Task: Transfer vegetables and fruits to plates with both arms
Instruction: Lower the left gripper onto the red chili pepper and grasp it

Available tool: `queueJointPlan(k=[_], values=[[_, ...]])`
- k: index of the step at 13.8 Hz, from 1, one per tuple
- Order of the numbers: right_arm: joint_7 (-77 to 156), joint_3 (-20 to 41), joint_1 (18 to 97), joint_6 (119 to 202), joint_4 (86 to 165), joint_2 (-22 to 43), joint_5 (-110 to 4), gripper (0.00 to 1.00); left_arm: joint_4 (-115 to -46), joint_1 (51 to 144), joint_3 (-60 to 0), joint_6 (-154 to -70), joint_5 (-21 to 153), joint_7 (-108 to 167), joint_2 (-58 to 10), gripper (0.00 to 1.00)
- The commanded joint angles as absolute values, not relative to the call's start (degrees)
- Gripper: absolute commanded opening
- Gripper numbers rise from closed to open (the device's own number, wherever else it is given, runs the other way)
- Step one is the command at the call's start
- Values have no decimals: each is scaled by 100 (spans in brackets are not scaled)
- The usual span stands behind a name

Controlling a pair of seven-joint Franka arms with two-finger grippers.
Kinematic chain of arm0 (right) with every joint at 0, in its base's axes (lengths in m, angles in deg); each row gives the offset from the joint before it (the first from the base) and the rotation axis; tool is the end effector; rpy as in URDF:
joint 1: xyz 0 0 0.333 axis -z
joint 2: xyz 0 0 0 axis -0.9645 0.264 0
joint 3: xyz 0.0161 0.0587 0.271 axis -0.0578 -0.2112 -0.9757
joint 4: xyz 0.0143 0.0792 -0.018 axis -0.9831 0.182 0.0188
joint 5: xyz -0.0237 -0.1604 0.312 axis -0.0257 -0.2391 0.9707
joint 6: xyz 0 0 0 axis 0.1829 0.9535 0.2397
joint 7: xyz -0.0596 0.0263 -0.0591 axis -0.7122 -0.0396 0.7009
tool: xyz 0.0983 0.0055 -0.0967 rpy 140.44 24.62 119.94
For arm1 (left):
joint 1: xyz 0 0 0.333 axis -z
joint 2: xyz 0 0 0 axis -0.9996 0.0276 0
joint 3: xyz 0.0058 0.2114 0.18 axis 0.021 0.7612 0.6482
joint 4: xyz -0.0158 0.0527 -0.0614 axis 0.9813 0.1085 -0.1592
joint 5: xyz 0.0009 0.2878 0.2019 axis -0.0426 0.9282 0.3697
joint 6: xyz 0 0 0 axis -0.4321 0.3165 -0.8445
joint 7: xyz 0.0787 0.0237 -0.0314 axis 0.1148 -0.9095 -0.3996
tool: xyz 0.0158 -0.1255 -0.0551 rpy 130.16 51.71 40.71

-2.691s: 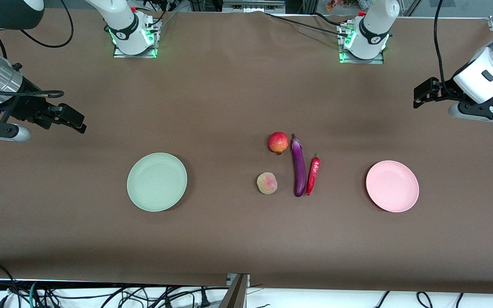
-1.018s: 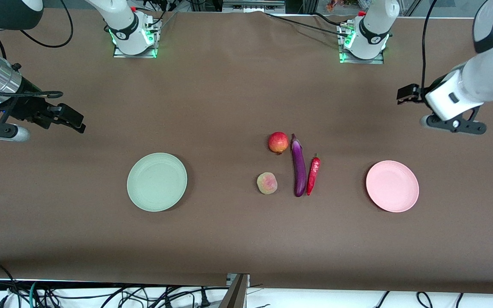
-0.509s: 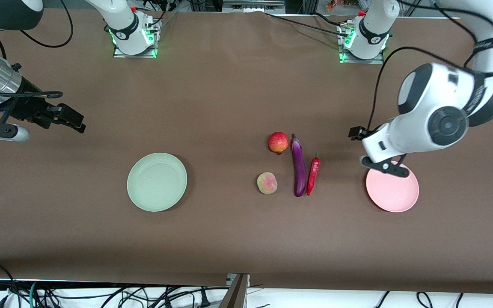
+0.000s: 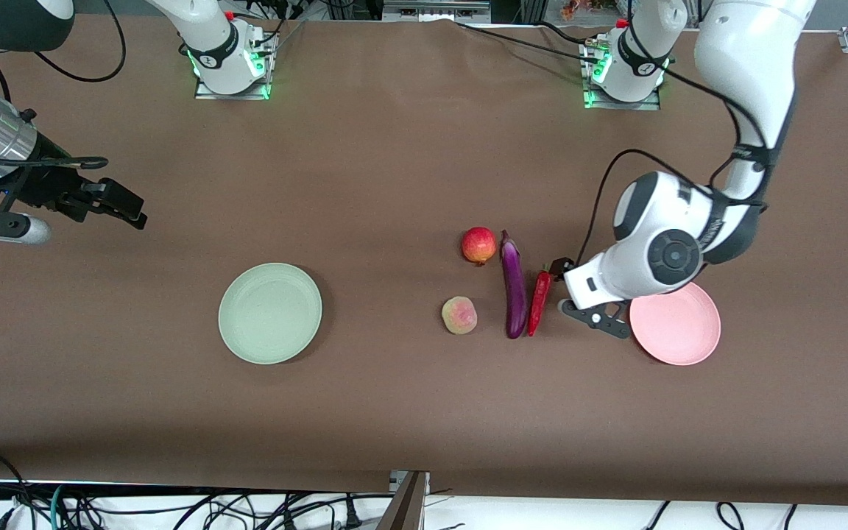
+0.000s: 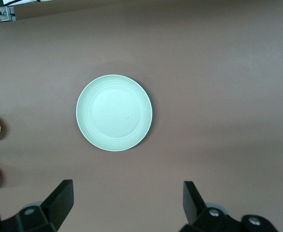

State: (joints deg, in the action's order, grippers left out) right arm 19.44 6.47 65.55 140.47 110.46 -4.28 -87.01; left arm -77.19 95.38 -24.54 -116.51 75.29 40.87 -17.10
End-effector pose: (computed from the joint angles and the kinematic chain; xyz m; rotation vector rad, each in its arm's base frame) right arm 0.5566 0.0818 0.5314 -3.0772 0.2086 -0.0702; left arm 0.5753 -0.1938 0.2323 2.9738 -0.6010 -0.2036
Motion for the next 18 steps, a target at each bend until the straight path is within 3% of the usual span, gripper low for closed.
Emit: queueJointPlan(k=[1, 7, 11, 12, 14, 15, 18], values=[[1943, 634, 6582, 14028, 11024, -456, -8594, 100, -8482, 9589, -2437, -12509, 7801, 4206, -1866, 100], [1943, 634, 6582, 14011, 11024, -456, -8594, 100, -8905, 9756, -2446, -13697, 8101, 4119, -1488, 100], [1943, 634, 6582, 14020, 11024, -456, -8594, 100, -8950, 9931, -2438, -13971, 8093, 3679, -1295, 100], [1943, 634, 6582, 14011, 11024, -456, -8594, 100, -8941, 9940, -2437, -13980, 8093, 3661, -1277, 84], [1943, 634, 6582, 14002, 11024, -456, -8603, 100, -8959, 9932, -2437, -13971, 8101, 3661, -1303, 19], [1934, 634, 6582, 14002, 11024, -456, -8603, 100, -8967, 9940, -2437, -13962, 8110, 3661, -1329, 0], [1951, 617, 6529, 14133, 10988, -422, -8621, 100, -8994, 9923, -2429, -13822, 8110, 3687, -1548, 0]])
